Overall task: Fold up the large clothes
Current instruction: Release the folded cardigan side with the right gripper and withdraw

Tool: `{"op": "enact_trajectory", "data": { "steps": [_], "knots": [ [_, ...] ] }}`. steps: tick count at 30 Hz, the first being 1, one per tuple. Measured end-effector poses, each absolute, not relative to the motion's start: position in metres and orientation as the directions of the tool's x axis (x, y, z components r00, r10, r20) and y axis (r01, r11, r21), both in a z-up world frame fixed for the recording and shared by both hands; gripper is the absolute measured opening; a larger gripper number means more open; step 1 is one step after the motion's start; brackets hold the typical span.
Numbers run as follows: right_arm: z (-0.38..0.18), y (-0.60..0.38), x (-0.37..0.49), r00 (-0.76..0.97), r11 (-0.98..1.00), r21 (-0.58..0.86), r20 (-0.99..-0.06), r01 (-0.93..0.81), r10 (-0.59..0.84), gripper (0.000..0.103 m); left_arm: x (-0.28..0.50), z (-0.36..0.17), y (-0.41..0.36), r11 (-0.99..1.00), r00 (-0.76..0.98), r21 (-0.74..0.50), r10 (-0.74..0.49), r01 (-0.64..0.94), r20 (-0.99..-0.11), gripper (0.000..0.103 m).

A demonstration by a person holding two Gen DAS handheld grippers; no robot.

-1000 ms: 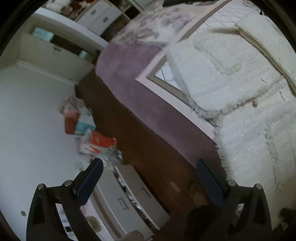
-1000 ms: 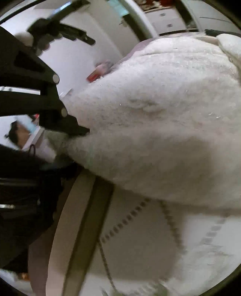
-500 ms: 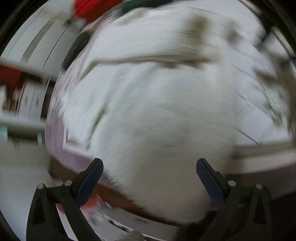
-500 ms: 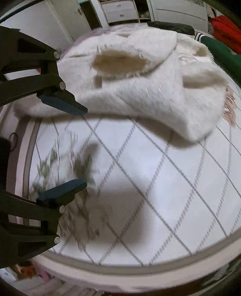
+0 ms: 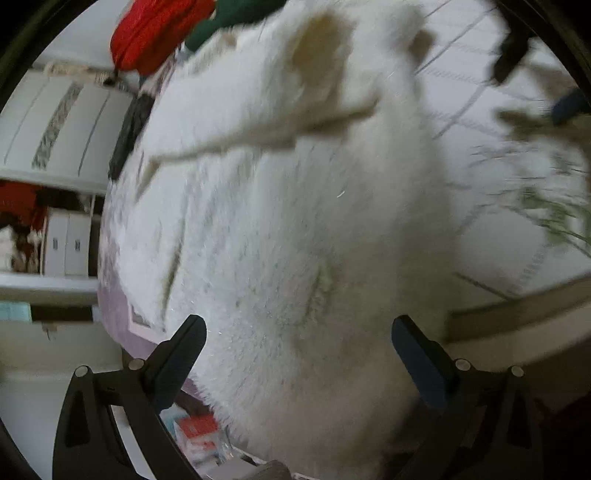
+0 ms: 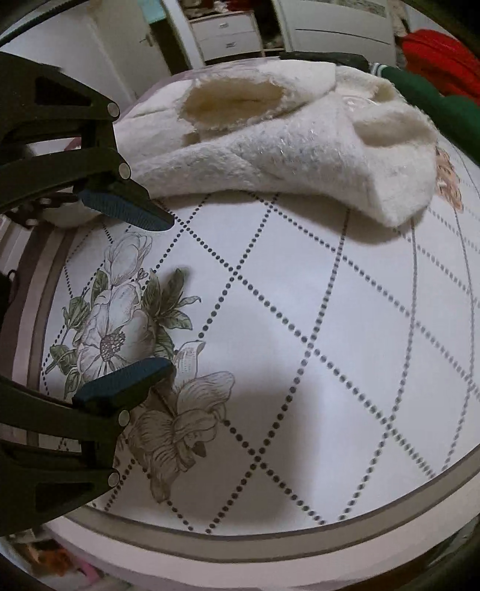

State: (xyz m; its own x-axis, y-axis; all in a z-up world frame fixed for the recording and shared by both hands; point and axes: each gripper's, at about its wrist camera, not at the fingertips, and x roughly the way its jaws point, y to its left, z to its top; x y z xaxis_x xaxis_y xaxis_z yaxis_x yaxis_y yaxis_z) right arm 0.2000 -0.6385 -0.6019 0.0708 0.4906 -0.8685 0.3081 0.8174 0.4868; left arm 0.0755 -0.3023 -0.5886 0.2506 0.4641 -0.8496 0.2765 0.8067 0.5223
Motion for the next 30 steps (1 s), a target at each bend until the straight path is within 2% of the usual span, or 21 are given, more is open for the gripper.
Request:
{"op": "enact_trajectory", "data": {
  "steps": [3,7,10,15,18,20,22,24,26,28,30],
  "knots": [
    [-0.604,-0.650,0.198,0.071,0.811,0.497,-0.862,0.308,0.501,0.073,0.057,-0.596,-0.322,0.766,0.266,0.540,0.472,0.349,-0.840,0.103],
    [-0.612,-0.639,0.197,0.066,0.814,0.495,-0.864,0.304,0.500,0.073,0.048,-0.639,-0.331,0.706,0.238,0.578,0.529,0.410,-0.814,0.103],
    [-0.613,-0.641,0.197,0.058,0.819,0.491,-0.865,0.296,0.498,0.073,0.058,-0.642,-0.324,0.713,0.245,0.596,0.545,0.369,-0.802,0.103],
    [-0.627,-0.590,0.198,0.066,0.819,0.496,-0.864,0.289,0.500,0.073,0.079,-0.635,-0.292,0.671,0.250,0.688,0.641,0.276,-0.726,0.103],
    [-0.633,-0.578,0.202,0.082,0.801,0.521,-0.849,0.294,0.523,0.073,0.088,-0.629,-0.266,0.704,0.211,0.675,0.641,0.220,-0.738,0.103],
    [-0.635,-0.572,0.209,0.104,0.778,0.559,-0.826,0.288,0.554,0.078,0.093,-0.622,-0.254,0.736,0.201,0.654,0.624,0.173,-0.755,0.103],
    [-0.634,-0.566,0.219,0.148,0.721,0.640,-0.766,0.264,0.626,0.078,0.097,-0.615,-0.246,0.775,0.187,0.618,0.593,0.131,-0.783,0.102],
    [-0.634,-0.558,0.230,0.177,0.642,0.728,-0.683,0.240,0.709,0.080,0.097,-0.607,-0.245,0.806,0.194,0.582,0.558,0.106,-0.807,0.085],
    [-0.633,-0.548,0.243,0.199,0.560,0.799,-0.598,0.220,0.776,0.093,0.094,-0.596,-0.245,0.840,0.211,0.534,0.508,0.092,-0.835,0.039],
    [-0.630,-0.534,0.255,0.224,0.490,0.850,-0.524,0.194,0.822,0.098,0.093,-0.584,-0.248,0.861,0.246,0.501,0.469,0.088,-0.848,0.014],
    [-0.629,-0.518,0.268,0.229,0.456,0.872,-0.487,0.179,0.843,0.102,0.094,-0.572,-0.255,0.861,0.290,0.503,0.463,0.078,-0.837,0.012]
  ]
}}
